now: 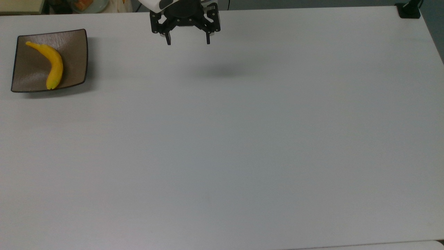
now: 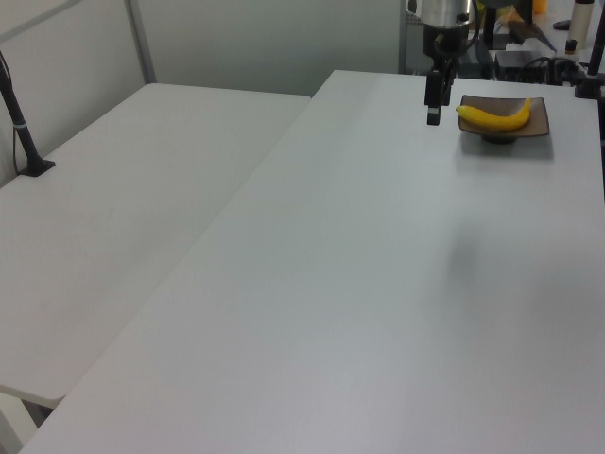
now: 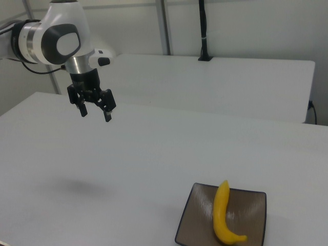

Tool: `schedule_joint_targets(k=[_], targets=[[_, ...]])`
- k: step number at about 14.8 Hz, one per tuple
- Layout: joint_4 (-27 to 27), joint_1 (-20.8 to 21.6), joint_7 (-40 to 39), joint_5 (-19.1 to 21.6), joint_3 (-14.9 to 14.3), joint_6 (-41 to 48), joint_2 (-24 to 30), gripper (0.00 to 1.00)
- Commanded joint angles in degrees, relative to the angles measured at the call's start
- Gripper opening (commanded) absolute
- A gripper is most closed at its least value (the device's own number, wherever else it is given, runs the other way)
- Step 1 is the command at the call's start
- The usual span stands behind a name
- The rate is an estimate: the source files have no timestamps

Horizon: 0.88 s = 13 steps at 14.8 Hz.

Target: Bananas placed on a ceramic plate

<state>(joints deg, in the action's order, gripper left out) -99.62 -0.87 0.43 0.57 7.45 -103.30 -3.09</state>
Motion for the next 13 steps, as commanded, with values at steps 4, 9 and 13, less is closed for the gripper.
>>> schedule_joint_targets(k=[4,9,13], targets=[[-1.1,6.7,0.2,0.8,-7.5,-3.0,-0.5,1.00],[-1.2,6.4,0.6,0.8,-7.6,-3.0,-0.4,1.00],[-1.1,6.2,1.7,0.8,-7.6,-3.2,-0.3,1.00]])
